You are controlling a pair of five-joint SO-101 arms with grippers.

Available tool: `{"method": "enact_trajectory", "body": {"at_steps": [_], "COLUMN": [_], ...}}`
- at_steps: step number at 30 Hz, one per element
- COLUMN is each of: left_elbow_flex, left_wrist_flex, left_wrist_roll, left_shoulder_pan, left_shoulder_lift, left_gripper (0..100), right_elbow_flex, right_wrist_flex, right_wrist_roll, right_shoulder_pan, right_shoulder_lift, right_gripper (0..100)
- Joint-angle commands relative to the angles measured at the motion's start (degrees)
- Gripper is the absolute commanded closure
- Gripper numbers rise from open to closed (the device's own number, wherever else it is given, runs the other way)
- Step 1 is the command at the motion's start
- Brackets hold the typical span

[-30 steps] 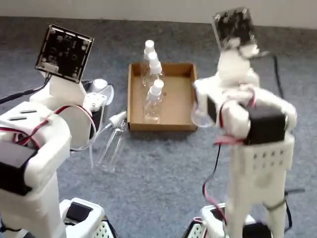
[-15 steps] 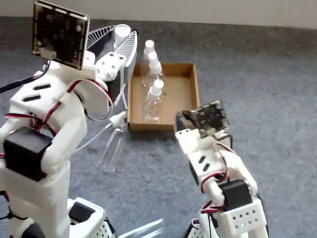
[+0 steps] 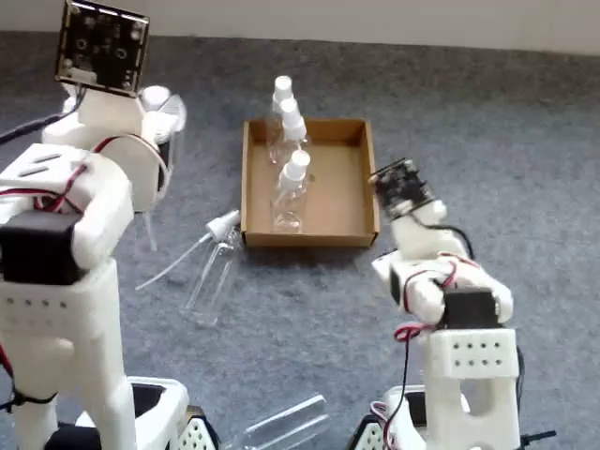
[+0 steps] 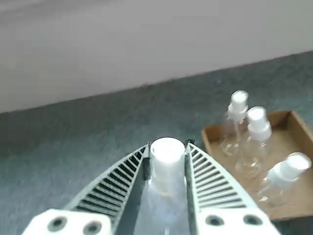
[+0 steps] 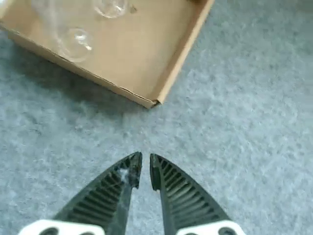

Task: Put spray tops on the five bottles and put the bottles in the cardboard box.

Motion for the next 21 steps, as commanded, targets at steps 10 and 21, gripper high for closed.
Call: {"method": "enact_trajectory", "body": {"at_steps": [10, 21], "left_elbow_flex": [31.9, 41.6], "left_wrist_flex": [-19.2, -27.6], "left_wrist_roll": [-5.3, -5.0], "left_shoulder_pan": [-12.9, -12.5], "left_shoulder_lift": [0.0, 0.0], "left_gripper": [90, 90], "right_elbow_flex": [35.3, 54.8], "right_wrist_flex": [-38.0, -43.4], "right_wrist_roll": [-1.7, -1.7], "right_shoulder_pan": [14.2, 12.0], "right_shoulder_lift": [-4.4, -22.2], "right_gripper": [99.2, 99.2]}}
